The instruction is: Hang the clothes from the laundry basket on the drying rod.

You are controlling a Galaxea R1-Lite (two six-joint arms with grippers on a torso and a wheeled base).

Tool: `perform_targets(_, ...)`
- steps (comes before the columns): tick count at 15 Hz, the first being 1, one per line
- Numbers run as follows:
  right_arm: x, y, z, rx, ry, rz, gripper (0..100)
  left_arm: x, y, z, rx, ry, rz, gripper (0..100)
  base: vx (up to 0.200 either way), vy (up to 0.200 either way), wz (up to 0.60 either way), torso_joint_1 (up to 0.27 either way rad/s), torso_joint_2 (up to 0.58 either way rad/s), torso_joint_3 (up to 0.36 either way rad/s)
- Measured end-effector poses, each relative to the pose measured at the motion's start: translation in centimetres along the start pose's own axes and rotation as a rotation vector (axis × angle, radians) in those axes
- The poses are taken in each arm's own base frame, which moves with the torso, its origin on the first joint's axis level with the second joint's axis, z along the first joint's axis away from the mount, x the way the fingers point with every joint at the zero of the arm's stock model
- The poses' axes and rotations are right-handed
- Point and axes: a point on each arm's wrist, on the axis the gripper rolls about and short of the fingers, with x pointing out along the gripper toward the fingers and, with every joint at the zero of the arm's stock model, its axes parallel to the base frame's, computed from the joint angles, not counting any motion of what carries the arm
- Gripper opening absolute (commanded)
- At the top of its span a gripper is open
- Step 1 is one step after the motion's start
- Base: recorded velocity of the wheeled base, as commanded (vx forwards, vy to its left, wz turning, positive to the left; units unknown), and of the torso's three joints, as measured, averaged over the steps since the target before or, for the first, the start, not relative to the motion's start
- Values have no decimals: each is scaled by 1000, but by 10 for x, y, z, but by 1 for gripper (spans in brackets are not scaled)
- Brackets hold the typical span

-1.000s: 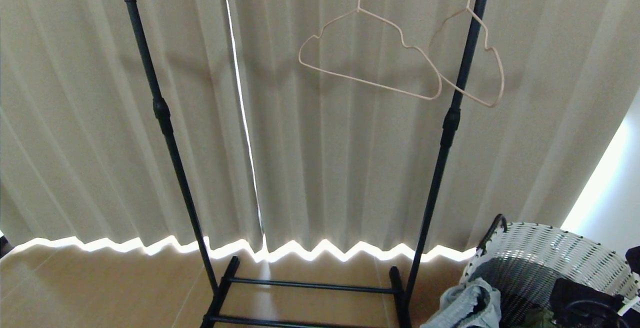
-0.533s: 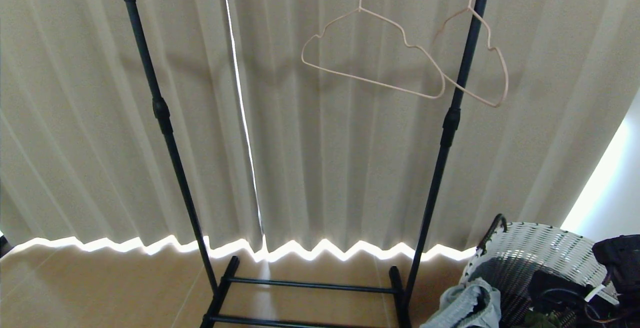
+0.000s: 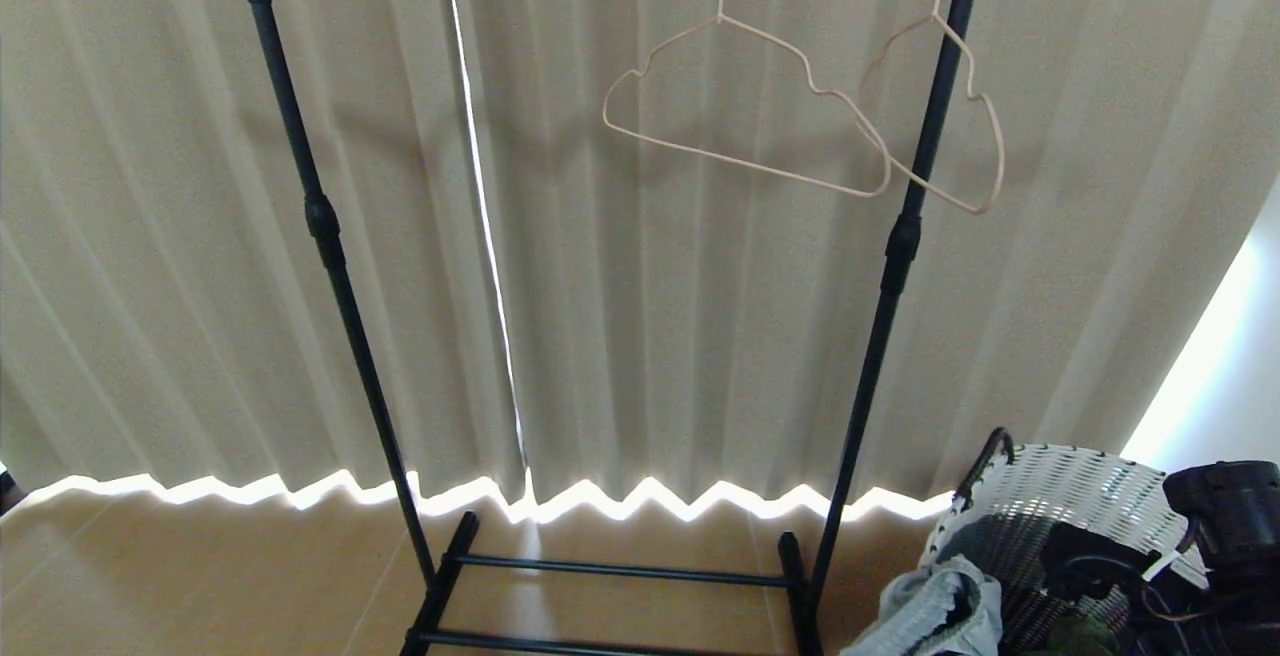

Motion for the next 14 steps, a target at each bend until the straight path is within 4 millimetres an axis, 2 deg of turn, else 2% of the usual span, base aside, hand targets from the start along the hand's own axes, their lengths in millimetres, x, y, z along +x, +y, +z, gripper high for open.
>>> perform_targets(4, 10, -2, 3, 0, -5, -5, 0, 0, 0, 0, 0, 0, 0, 100, 0, 0, 0, 0, 0, 0)
perform_targets(7, 1, 0, 1, 3, -28, -23, 0, 0, 0, 0, 0, 0, 0, 100, 0, 0, 0, 0, 0, 0)
perform_targets(9, -15, 1, -3, 11, -76, -70, 0, 0, 0, 0, 0, 0, -2, 100, 0, 0, 0, 0, 0, 0)
perform_targets(12, -54, 2, -10, 39, -205, -207, 0, 0, 0, 0, 0, 1, -2, 100, 0, 0, 0, 0, 0, 0)
perform_targets(14, -81, 3, -15, 124, -305, -295, 0, 0, 0, 0, 2, 1, -2, 100, -200, 0, 0, 2, 2, 5)
